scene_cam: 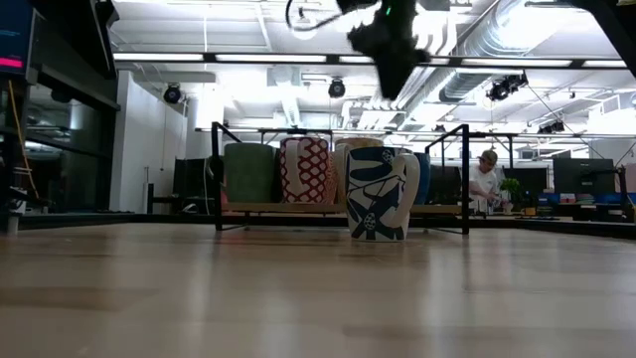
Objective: Place coffee mugs
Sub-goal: Put the blue pattern mug on the shelf
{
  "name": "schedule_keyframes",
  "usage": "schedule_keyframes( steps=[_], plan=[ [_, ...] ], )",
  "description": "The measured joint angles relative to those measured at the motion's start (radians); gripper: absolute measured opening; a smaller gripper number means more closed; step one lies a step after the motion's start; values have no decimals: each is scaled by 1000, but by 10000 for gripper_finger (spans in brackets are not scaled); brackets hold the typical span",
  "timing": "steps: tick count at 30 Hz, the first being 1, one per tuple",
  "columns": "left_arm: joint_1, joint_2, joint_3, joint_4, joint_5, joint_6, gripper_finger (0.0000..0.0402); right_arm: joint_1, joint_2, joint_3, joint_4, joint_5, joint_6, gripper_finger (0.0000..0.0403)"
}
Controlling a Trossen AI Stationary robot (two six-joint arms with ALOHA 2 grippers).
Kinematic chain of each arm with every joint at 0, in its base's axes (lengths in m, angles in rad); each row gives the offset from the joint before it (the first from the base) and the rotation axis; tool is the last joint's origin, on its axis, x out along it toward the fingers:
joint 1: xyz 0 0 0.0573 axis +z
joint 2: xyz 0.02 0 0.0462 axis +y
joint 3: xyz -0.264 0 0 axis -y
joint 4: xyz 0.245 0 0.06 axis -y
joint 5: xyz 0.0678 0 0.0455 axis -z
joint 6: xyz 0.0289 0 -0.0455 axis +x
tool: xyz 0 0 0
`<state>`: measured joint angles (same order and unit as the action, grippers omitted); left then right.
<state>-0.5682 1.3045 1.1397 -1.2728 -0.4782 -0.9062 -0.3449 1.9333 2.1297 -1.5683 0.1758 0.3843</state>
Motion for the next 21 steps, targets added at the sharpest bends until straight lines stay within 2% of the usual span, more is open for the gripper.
schedule_keyframes(
  steps=[5,7,13,18,21],
  plan=[
    [0,0,0,3,-3,0,175,66,-39,57,29,-252,-41,69],
    [0,0,0,11,-3,0,175,108,-49,58,2,-296,-74,69],
    [0,0,0,47,-7,0,175,254,-61,-22,8,-199,-189,69],
    [1,0,0,65,-16,0,175,338,-57,-184,58,-11,-146,69],
    [5,0,0,65,-21,1,175,355,-57,-290,154,7,-125,69]
  ],
)
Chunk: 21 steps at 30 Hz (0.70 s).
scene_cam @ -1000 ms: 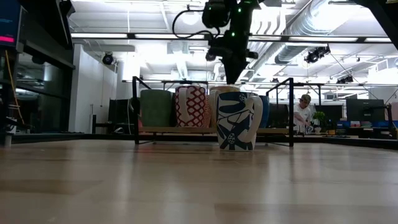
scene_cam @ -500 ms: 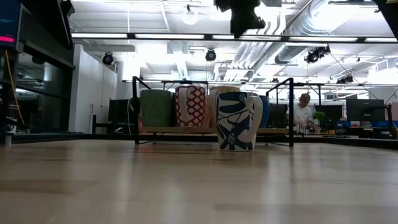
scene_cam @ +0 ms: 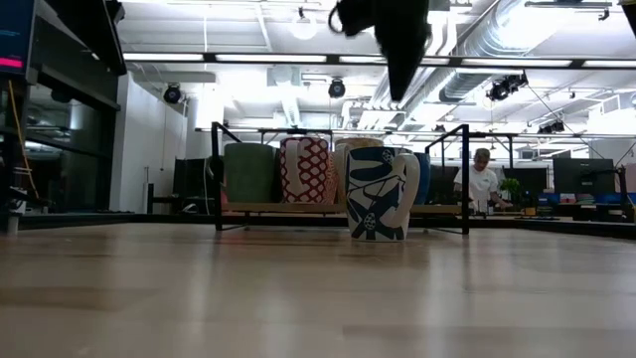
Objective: Place coffee mugs
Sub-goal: Put the blue pattern mug on the shelf
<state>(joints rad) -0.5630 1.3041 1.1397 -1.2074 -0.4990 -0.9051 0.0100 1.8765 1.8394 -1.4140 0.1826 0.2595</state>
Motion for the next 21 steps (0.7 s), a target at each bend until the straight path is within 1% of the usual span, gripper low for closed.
schedule_keyframes(
  steps=[4,8,12,16,21],
  plan=[
    [15,0,0,1,-1,14,175,12,0,-110,110,-11,3,69],
    [33,0,0,2,-1,44,175,2,0,-179,154,-3,23,69],
    [49,0,0,2,1,44,175,-27,0,-208,155,2,55,73],
    [63,0,0,2,19,45,175,-53,0,-208,183,2,49,106],
    [66,0,0,1,20,45,175,-79,0,-208,213,-5,130,171]
  ],
)
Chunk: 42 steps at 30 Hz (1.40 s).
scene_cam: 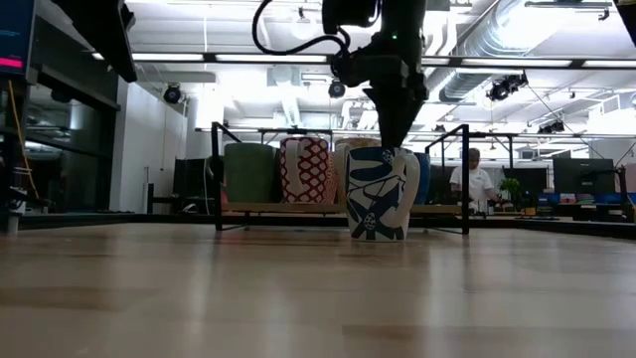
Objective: Place coffee mugs
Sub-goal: Put the blue pattern mug on the shelf
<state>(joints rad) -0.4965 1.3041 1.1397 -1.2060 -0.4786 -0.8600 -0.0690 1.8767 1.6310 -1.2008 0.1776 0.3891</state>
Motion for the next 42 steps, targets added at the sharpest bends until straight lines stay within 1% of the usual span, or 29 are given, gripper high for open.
schedule_keyframes(
  steps=[4,8,12,17,20,26,30,34,38,39,42],
  plan=[
    [0,0,0,0,0,0,175,-7,0,0,-1,7,35,213],
    [0,0,0,0,0,0,175,-25,7,0,-1,-51,96,235],
    [0,0,0,0,-1,5,175,-38,12,-21,37,-54,109,238],
    [0,0,0,-1,-2,26,175,-43,13,-115,126,-112,111,235],
    [0,0,0,-1,-2,26,175,-43,13,-161,157,-99,138,226],
    [0,0,0,-1,-3,27,175,-43,13,-177,182,-73,153,192],
    [0,0,0,0,-3,26,175,-43,13,-177,215,-73,154,153],
    [0,0,0,0,-3,26,175,-43,13,-177,218,-73,154,96],
    [0,0,0,0,-3,26,175,-43,13,-177,214,-71,153,17],
    [0,0,0,0,-3,26,175,-43,13,-176,215,-73,152,10],
    [0,0,0,0,-3,26,175,-40,13,-168,186,-73,162,10]
  ],
)
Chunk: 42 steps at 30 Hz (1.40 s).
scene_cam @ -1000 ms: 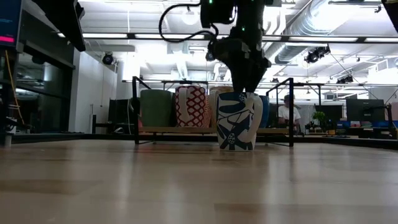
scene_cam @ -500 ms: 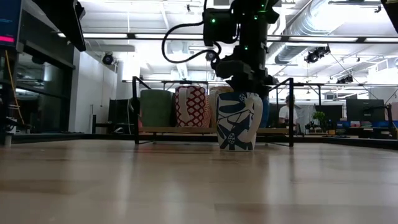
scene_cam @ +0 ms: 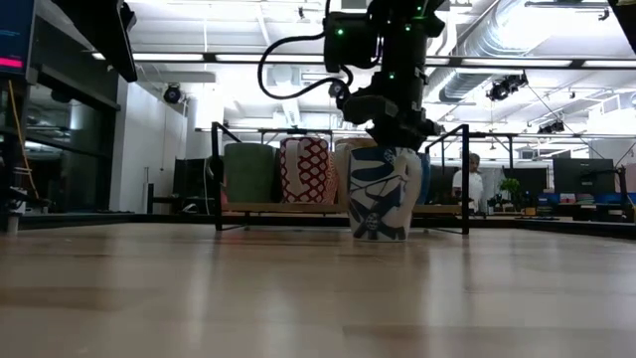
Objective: Place coffee mugs
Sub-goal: Put the blue pattern mug on the shelf
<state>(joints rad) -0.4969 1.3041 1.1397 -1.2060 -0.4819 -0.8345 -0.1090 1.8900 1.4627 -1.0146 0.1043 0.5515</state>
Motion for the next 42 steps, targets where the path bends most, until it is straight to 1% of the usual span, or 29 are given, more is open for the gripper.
schedule_keyframes(
  steps=[4,7,9,13,17,18,21,22,24,29,31,32,37,39,42],
  plan=[
    [0,0,0,0,0,0,175,16,1,42,-96,0,-25,5],
    [0,0,0,0,0,0,175,35,1,103,-196,5,-25,3],
    [0,0,0,0,0,0,175,49,1,151,-264,26,-27,3],
    [0,0,0,0,-6,0,175,64,1,249,-406,93,4,2],
    [0,0,0,0,-6,0,175,48,1,350,-565,230,43,1],
    [0,0,0,0,-6,0,175,39,-6,365,-574,256,39,1],
    [0,0,0,-1,-5,-1,175,-1,-69,394,-534,246,8,1],
    [0,0,0,1,-2,-1,175,-16,-93,398,-541,261,16,1],
    [0,0,0,0,0,-1,175,-50,-147,385,-562,288,4,1],
    [0,0,0,0,-1,-1,175,-161,-277,334,-548,266,-10,0],
    [0,0,0,0,-7,-1,175,-201,-311,296,-549,211,-30,0],
    [0,0,0,0,-10,0,175,-221,-328,271,-517,181,-36,0],
    [0,0,0,0,-26,0,175,-299,-345,145,-357,75,-101,0],
    [6,0,0,0,-26,0,175,-315,-338,98,-265,64,-127,0],
    [12,0,0,0,-25,-1,175,-331,-331,42,-237,74,-133,0]
  ],
)
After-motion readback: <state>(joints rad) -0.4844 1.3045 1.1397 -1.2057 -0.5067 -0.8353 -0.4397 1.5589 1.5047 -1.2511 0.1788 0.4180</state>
